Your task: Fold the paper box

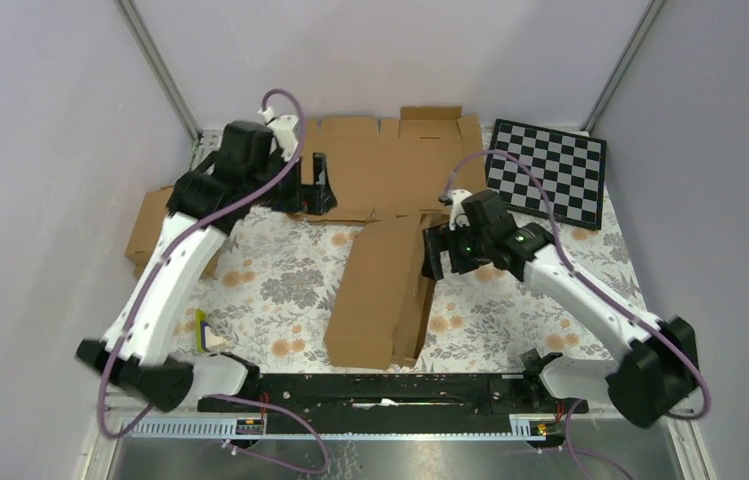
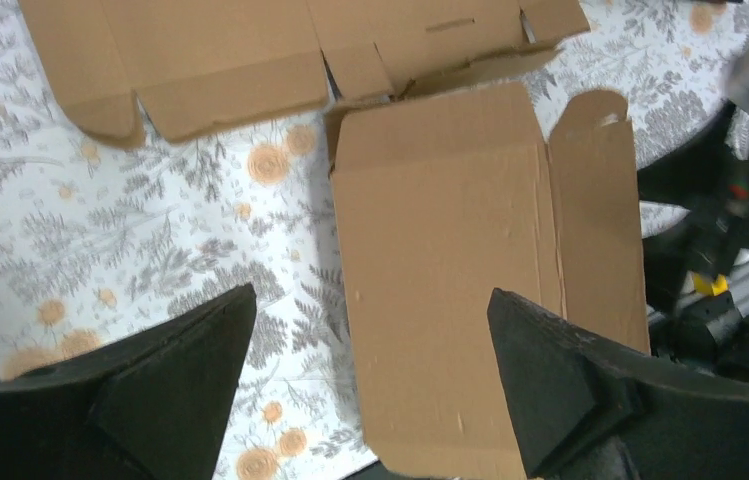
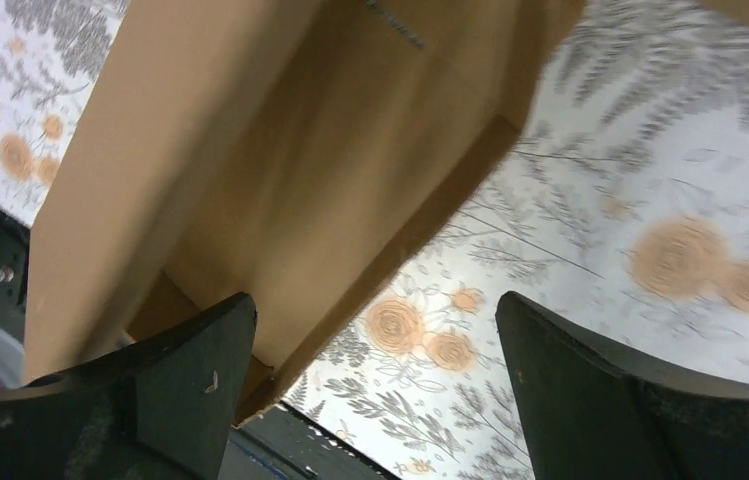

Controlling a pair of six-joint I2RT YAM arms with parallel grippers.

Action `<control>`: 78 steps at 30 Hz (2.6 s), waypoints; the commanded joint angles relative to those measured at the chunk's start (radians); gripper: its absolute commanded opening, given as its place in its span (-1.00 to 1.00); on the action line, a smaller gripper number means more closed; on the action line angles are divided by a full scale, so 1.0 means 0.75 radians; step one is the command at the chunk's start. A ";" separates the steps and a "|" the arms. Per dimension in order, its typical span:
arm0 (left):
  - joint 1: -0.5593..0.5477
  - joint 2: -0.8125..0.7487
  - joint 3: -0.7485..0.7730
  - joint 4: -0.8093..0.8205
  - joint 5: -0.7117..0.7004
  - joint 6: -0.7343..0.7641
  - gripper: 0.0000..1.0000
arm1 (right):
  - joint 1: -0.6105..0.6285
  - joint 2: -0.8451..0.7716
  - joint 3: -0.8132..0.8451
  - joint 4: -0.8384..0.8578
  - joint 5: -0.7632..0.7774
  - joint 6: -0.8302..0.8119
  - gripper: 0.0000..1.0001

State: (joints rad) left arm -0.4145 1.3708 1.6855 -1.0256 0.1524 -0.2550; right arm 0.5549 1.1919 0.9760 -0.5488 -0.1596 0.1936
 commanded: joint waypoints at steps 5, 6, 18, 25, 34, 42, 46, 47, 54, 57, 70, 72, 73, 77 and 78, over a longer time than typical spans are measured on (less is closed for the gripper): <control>-0.072 -0.590 -0.718 0.436 -0.003 -0.295 0.98 | -0.006 0.020 -0.077 0.335 -0.396 0.136 0.95; -0.089 -0.654 -0.794 0.486 -0.006 -0.330 0.98 | -0.006 0.003 -0.092 0.379 -0.425 0.171 0.95; -0.216 -0.852 -0.969 0.692 0.070 -0.459 0.98 | 0.165 0.062 -0.103 0.837 -0.323 0.686 0.86; -0.223 -0.749 -0.818 0.694 0.207 -0.432 0.98 | 0.257 0.267 0.109 0.835 -0.321 0.677 0.90; -0.223 -0.546 -0.681 0.438 0.140 -0.316 -0.10 | 0.270 0.343 0.200 0.747 -0.301 0.578 0.97; -0.223 -0.473 -0.623 0.350 0.136 -0.235 -1.00 | 0.182 0.214 0.179 0.328 -0.022 0.221 0.99; -0.223 -0.447 -0.605 0.360 0.228 -0.193 -1.00 | 0.054 0.125 0.058 0.267 0.036 0.104 0.99; -0.222 -0.438 -0.596 0.359 0.264 -0.180 -1.00 | 0.052 0.106 0.041 0.251 0.077 0.048 0.99; -0.220 -0.287 -0.476 0.350 0.646 -0.079 -1.00 | 0.047 0.073 0.001 0.179 0.286 -0.092 0.99; -0.219 -0.227 -0.380 0.305 0.677 -0.038 -1.00 | 0.027 0.086 0.008 0.166 0.279 -0.097 0.99; -0.163 0.049 -0.136 0.171 0.871 0.123 -1.00 | 0.025 -0.063 -0.312 0.312 0.378 0.010 0.62; -0.116 0.101 -0.119 0.170 0.950 0.127 -1.00 | 0.022 -0.064 -0.329 0.311 0.411 0.066 0.50; -0.094 0.115 -0.113 0.175 0.965 0.127 -1.00 | 0.021 -0.064 -0.339 0.312 0.401 0.084 0.46; -0.053 0.157 -0.103 0.182 1.005 0.139 -1.00 | 0.020 -0.074 -0.382 0.282 0.412 0.132 0.34; -0.051 0.168 -0.100 0.182 1.007 0.140 -1.00 | 0.021 -0.087 -0.397 0.281 0.423 0.142 0.27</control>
State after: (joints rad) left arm -0.4671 1.4868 1.5562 -0.9257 0.8124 -0.1795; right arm 0.5747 1.1564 0.7101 -0.3523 0.1146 0.2428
